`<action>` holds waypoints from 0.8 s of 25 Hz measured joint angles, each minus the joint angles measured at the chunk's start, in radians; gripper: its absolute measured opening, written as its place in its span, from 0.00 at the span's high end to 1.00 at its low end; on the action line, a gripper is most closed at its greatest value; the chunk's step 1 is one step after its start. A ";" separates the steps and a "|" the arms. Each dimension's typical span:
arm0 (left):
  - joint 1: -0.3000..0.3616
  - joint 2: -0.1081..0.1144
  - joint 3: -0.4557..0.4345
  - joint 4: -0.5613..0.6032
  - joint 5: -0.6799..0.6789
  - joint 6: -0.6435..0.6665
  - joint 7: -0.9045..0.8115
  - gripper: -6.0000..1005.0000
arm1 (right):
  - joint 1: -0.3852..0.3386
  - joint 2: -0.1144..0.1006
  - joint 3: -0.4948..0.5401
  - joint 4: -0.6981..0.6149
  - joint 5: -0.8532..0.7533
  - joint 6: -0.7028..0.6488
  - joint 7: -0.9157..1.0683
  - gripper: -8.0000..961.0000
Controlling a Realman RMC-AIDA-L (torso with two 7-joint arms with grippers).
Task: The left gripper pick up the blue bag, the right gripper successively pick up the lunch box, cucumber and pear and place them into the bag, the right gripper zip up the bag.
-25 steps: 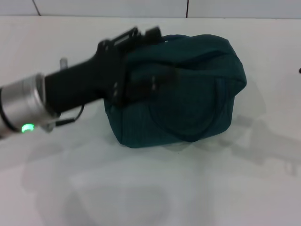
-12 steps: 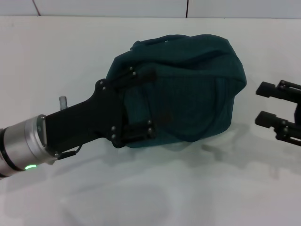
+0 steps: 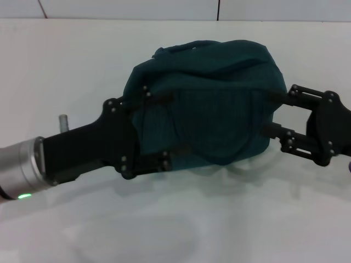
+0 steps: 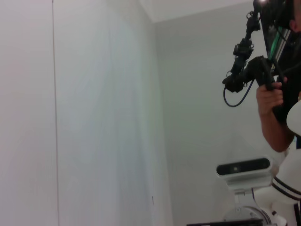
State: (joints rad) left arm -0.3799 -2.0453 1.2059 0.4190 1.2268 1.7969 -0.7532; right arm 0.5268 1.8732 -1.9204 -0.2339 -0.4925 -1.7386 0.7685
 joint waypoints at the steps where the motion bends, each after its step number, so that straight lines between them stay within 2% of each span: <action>1: 0.001 0.007 0.000 0.001 -0.002 0.000 -0.002 0.17 | 0.001 0.001 0.000 -0.006 0.000 0.010 0.000 0.38; 6: 0.004 0.029 -0.010 0.004 -0.004 -0.013 -0.003 0.17 | 0.003 0.006 -0.001 -0.041 0.000 0.066 -0.004 0.38; 11: 0.003 0.049 -0.073 0.005 0.014 -0.021 -0.036 0.18 | 0.003 0.031 0.000 -0.059 -0.005 0.090 -0.066 0.38; 20: 0.011 0.050 -0.071 0.005 0.029 -0.019 -0.029 0.19 | 0.016 0.055 -0.001 -0.089 -0.050 0.140 -0.077 0.38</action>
State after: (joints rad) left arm -0.3689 -1.9951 1.1348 0.4240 1.2558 1.7782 -0.7823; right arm 0.5424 1.9278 -1.9209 -0.3227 -0.5423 -1.5991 0.6910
